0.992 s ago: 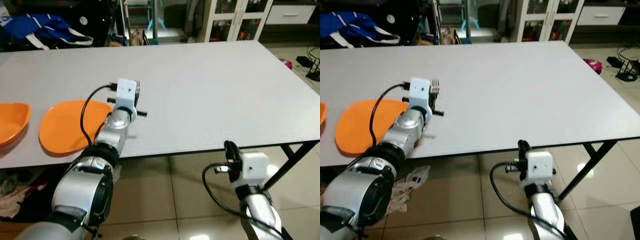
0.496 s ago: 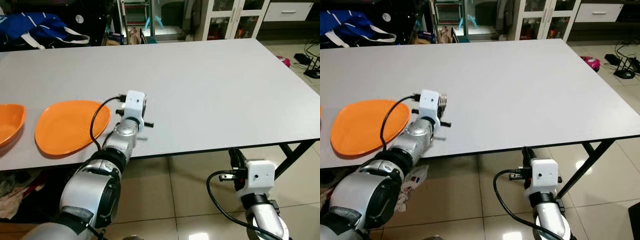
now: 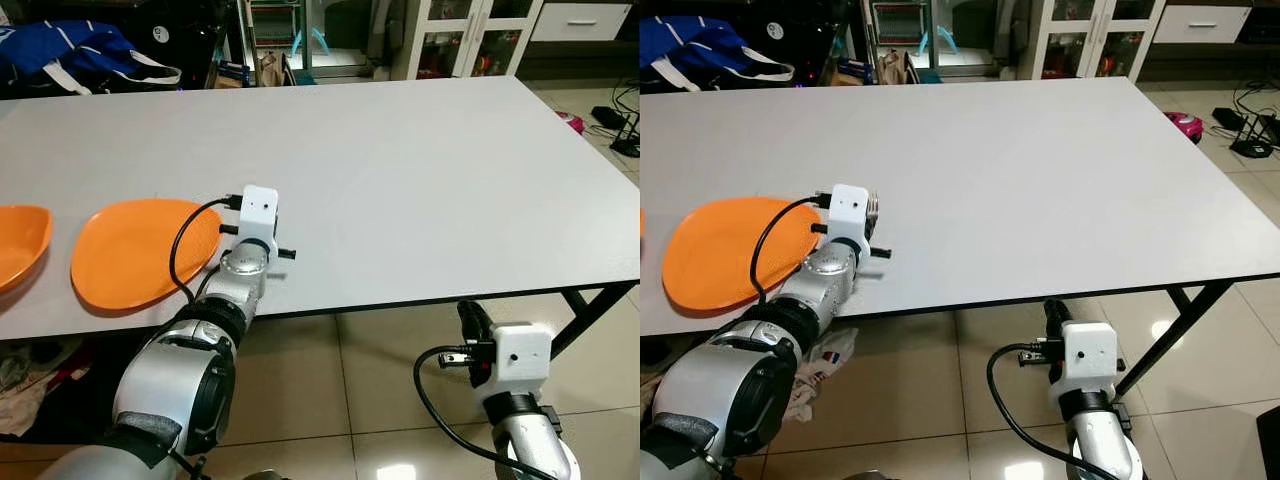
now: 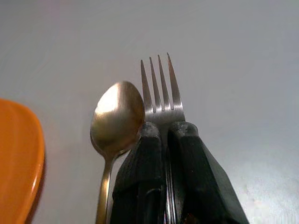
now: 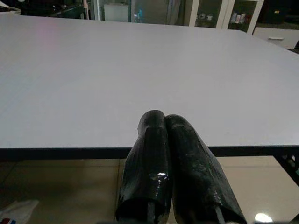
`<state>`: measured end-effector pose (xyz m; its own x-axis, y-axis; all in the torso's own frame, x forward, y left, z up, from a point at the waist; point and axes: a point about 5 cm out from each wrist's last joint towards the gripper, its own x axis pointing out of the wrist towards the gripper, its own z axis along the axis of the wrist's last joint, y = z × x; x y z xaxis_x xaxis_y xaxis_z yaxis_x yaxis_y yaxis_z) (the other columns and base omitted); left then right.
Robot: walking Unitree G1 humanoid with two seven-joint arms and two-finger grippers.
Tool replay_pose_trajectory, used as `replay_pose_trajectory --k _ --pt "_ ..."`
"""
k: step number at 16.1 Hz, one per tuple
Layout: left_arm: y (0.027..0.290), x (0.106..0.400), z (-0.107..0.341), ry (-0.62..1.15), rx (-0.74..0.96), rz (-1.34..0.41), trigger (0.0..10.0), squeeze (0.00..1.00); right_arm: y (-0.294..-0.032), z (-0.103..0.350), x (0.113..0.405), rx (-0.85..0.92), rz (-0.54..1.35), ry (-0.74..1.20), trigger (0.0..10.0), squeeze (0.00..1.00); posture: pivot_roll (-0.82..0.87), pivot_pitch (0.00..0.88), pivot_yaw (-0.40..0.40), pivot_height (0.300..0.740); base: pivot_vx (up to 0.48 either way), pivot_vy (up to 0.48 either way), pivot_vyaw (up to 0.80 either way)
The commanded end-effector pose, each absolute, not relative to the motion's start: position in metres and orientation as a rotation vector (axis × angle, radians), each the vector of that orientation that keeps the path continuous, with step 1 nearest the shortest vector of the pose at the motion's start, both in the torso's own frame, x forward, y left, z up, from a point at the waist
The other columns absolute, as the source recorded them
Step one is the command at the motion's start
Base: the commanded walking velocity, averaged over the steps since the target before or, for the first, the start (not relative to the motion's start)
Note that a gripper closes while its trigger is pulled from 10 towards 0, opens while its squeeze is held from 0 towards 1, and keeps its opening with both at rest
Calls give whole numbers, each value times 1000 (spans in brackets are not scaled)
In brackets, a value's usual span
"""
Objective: Setting the table
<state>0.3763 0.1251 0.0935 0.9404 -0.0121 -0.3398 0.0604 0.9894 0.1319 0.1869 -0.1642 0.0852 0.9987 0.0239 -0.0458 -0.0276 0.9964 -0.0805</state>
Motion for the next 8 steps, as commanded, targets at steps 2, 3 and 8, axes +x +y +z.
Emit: replay_pose_trajectory --k 2,3,8 --pt "126 374 89 374 154 -42 0 0 -163 87 187 -86 30 50 10000 0 -154 1 46 740 0 0 0" --pt "125 373 87 376 167 -45 0 0 -163 87 187 -85 30 51 10000 0 -154 1 46 740 0 0 0" --pt "122 373 86 381 190 -68 0 59 -163 87 187 -87 31 54 10000 0 -156 0 45 740 0 0 0"
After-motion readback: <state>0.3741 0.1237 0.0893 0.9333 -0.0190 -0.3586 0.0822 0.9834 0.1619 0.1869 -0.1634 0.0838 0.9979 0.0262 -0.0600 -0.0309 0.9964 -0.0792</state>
